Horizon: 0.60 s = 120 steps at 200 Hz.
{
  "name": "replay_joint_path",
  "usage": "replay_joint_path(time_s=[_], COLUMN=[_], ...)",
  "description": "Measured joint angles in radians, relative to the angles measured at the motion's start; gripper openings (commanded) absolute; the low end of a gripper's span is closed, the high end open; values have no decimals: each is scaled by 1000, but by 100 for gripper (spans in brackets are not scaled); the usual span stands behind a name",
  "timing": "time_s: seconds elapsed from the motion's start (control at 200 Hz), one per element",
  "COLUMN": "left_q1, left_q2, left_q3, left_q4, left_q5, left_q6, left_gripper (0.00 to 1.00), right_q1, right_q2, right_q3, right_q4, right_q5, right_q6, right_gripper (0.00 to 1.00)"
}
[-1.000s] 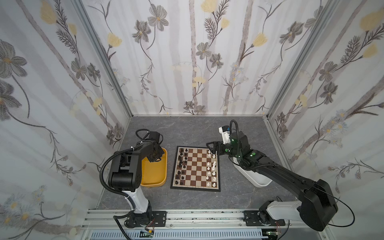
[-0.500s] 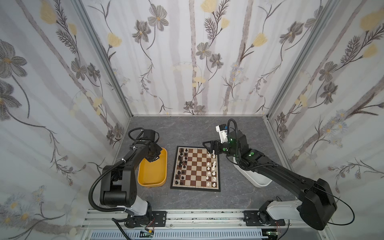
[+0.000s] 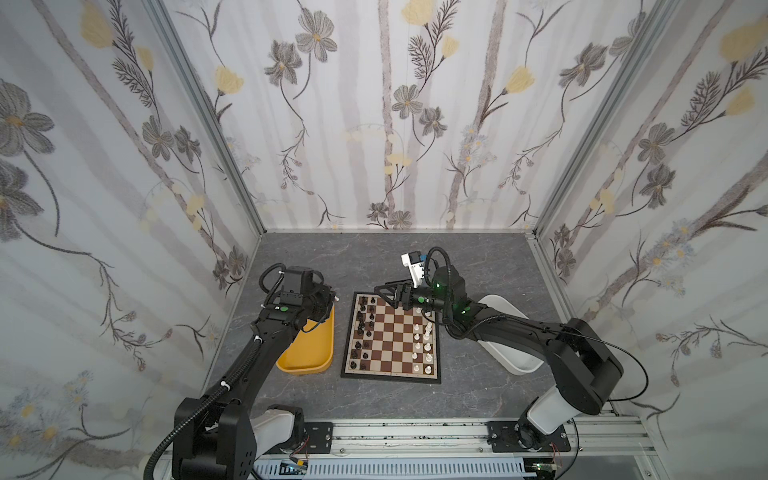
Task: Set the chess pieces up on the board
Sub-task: 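Carry the pawn over the board toward the right gripper while it reaches over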
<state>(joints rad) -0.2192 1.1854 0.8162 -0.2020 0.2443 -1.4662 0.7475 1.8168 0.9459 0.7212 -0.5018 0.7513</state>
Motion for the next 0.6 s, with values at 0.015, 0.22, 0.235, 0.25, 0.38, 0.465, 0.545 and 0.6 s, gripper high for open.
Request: replay_joint_path(time_s=[0.015, 0.22, 0.235, 0.25, 0.38, 0.465, 0.545, 0.6], left_q1=[-11, -129, -134, -139, -161, -161, -161, -161], left_q2=[2, 87, 93, 98, 102, 71, 32, 13], left_q3=[-4, -22, -21, -21, -11, -7, -8, -10], left_q4=[27, 292, 304, 317, 363, 366, 362, 360], left_q5=[-3, -16, -16, -16, -15, -17, -16, -16], left_q6=[-16, -187, -192, -200, -230, -235, -235, -235], left_gripper=[8, 8, 7, 7, 8, 8, 8, 8], right_q1=[2, 5, 5, 5, 1, -9, -20, -23], right_q2=[10, 127, 130, 134, 145, 148, 149, 150], right_q3=[0, 19, 19, 19, 16, 10, 14, 19], right_q4=[28, 272, 279, 286, 320, 320, 293, 275], right_q5=[-4, -42, -42, -41, -37, -26, -4, 20], right_q6=[14, 183, 189, 195, 224, 235, 235, 235], right_gripper=[70, 60, 59, 59, 52, 51, 51, 52])
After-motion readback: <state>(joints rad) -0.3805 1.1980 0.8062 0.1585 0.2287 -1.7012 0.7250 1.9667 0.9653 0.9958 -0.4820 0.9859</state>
